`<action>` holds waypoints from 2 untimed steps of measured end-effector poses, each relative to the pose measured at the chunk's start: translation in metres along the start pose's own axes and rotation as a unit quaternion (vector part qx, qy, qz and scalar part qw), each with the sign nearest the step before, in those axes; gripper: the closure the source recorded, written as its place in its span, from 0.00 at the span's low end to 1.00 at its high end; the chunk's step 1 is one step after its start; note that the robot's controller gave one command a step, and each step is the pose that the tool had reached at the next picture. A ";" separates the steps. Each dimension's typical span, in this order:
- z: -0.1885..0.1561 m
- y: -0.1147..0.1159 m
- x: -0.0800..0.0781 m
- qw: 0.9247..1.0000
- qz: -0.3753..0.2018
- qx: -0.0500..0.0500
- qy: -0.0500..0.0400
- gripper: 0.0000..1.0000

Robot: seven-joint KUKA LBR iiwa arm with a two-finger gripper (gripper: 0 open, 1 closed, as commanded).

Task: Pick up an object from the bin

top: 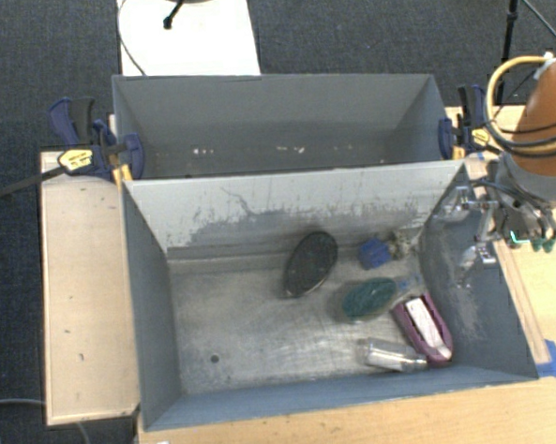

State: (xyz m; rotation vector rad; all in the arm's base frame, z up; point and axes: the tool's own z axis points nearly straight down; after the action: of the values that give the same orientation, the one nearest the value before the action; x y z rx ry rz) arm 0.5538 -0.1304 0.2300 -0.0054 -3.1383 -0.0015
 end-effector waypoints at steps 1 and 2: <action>0.135 0.049 0.011 0.991 -0.133 -0.001 0.000 0.00; 0.131 0.048 0.008 0.991 -0.134 0.001 -0.005 1.00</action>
Offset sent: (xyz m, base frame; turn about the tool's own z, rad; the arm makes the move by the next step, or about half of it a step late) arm -0.0101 0.0473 -0.1321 -0.2662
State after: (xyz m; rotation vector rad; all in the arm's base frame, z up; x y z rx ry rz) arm 0.5457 -0.0820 0.0992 0.4164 -3.1217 -0.0003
